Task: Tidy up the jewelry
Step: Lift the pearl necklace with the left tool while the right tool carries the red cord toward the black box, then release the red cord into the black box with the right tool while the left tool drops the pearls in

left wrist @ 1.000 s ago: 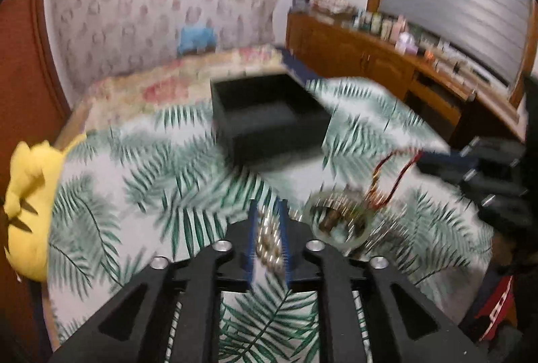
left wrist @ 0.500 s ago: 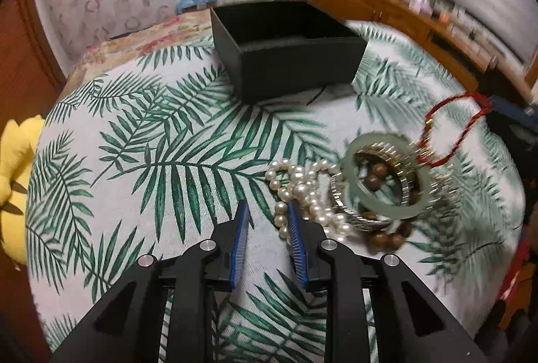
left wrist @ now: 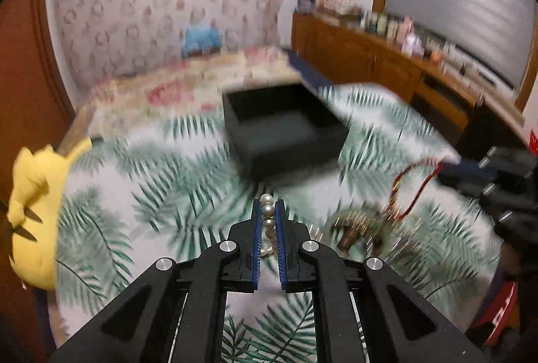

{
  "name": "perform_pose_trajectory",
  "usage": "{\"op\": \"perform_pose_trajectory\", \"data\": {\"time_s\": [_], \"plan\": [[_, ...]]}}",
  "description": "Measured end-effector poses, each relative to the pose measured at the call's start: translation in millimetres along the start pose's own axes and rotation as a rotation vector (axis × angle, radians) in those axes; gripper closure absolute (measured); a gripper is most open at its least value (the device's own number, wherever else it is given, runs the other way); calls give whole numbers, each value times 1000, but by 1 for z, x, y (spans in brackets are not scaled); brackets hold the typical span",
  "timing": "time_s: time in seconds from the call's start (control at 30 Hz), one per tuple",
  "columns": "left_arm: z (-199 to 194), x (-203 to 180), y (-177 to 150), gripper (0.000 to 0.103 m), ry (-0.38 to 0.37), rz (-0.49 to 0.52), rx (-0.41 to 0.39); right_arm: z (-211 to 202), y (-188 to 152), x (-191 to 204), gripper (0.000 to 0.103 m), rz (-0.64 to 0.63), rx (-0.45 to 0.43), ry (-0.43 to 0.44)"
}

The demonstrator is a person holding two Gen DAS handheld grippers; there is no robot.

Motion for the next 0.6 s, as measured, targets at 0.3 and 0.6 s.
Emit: {"op": "perform_pose_trajectory", "data": {"time_s": [0.3,0.6], "plan": [[-57,-12,76,96,-8,18,-158,-12,30,-4,93,-8,-44,4],[-79,-15,116,96,1,33,-224,-7,53,-18,93,-9,-61,-8]]}}
Point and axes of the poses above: each gripper's, at about its wrist camera, not at the fingertips, and z roughly the way its jaws point, x to its left, y to its top, the point moved 7 cm from there along z, roughly the way its jaws point, and after that the axes turned 2 degrees about x, right-handed, at the moved point
